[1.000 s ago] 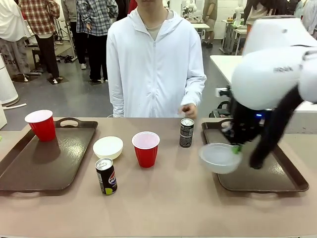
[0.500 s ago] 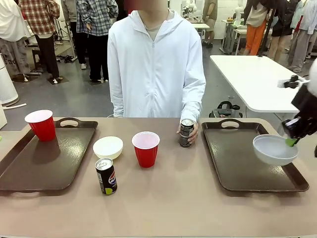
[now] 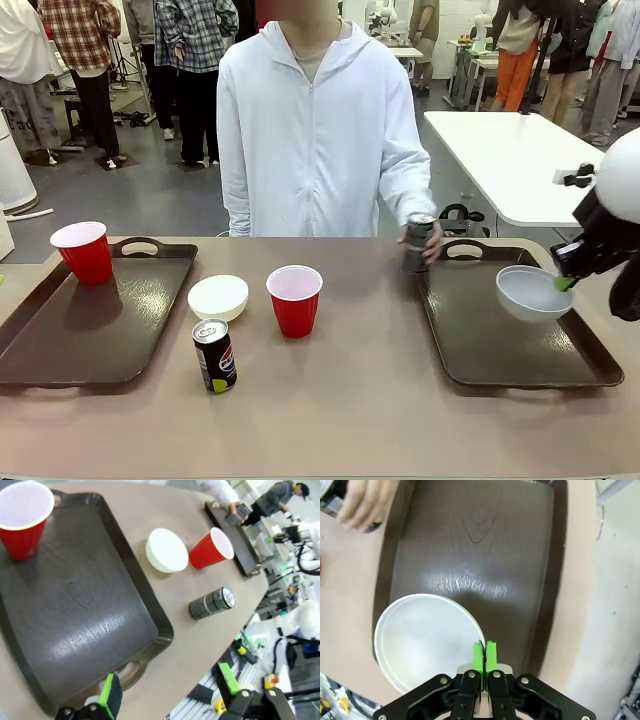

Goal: Prepare tableware on both trays.
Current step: Pick up a Picnic Bowl from the table and place it on a Handle tray.

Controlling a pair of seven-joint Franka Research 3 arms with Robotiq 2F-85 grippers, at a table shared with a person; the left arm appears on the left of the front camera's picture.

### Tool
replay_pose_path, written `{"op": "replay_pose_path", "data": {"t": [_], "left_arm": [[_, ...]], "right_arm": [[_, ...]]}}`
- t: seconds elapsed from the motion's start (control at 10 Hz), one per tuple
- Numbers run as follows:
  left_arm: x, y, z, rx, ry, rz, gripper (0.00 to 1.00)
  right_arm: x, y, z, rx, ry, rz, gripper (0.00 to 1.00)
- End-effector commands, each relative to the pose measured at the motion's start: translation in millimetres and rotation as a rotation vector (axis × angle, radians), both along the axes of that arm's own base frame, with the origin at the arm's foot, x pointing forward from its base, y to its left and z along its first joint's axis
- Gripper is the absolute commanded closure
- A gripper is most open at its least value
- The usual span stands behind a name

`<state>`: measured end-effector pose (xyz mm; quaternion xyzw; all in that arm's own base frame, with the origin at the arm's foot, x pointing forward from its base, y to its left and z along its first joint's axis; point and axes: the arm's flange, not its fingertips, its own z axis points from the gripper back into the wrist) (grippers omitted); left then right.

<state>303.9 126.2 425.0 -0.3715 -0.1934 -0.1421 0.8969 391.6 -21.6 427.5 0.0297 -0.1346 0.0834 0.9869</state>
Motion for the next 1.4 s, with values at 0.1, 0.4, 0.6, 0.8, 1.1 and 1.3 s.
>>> {"op": "replay_pose_path", "data": {"t": [0.1,0.4,0.6,0.8,1.1,1.3], "left_arm": [[-1,1,0,-0.009,-0.002,0.0,0.0],[-1,1,0,-0.009,-0.002,0.0,0.0],[-1,1,0,-0.009,-0.002,0.0,0.0],[-1,1,0,-0.009,-0.002,0.0,0.0],[-1,1,0,-0.009,-0.002,0.0,0.0],[-1,1,0,-0.009,-0.002,0.0,0.0]], "right_arm": [[-14,16,-15,-0.033,0.04,-0.048,1.0],[-139,62,27,-0.156,0.045,-0.031,1.0],[-132,52,25,-0.123,0.066,-0.074,1.0],[-124,54,21,-0.109,0.081,-0.068,1.0],[-105,56,14,-0.083,0.064,-0.096,1.0],[-69,62,-13,-0.066,0.055,-0.139,1.0]]}}
